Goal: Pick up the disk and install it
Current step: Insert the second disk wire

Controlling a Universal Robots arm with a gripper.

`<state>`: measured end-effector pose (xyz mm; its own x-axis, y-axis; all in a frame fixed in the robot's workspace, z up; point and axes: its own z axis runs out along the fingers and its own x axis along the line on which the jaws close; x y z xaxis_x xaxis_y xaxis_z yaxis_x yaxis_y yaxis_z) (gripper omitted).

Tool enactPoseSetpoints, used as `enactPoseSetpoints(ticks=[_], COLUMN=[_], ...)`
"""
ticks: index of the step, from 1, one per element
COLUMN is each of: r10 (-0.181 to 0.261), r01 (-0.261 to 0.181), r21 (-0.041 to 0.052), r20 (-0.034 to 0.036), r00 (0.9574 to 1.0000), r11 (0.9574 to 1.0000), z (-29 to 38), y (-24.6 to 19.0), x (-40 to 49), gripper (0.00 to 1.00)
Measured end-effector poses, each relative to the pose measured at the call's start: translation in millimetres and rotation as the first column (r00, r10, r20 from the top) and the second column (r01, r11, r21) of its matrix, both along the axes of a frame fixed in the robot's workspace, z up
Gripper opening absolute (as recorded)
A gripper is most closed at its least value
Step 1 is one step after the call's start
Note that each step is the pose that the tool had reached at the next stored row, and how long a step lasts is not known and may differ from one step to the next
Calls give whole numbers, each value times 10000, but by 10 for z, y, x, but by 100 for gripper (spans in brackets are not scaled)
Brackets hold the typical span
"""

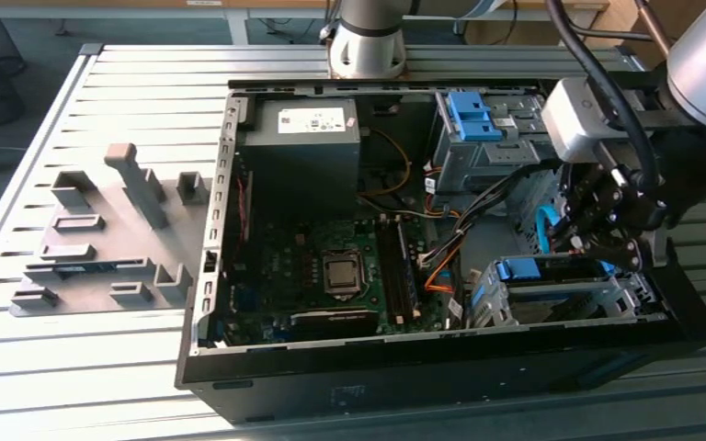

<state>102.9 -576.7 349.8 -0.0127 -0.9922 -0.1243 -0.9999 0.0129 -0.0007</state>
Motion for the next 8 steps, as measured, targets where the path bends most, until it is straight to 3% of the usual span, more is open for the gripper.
enactPoseSetpoints(ticks=[8], r10=[1], r01=[-1], r21=[2], r20=[0], r00=[10000], r11=[10000], z=[-61], y=[-28], x=[0], gripper=[16])
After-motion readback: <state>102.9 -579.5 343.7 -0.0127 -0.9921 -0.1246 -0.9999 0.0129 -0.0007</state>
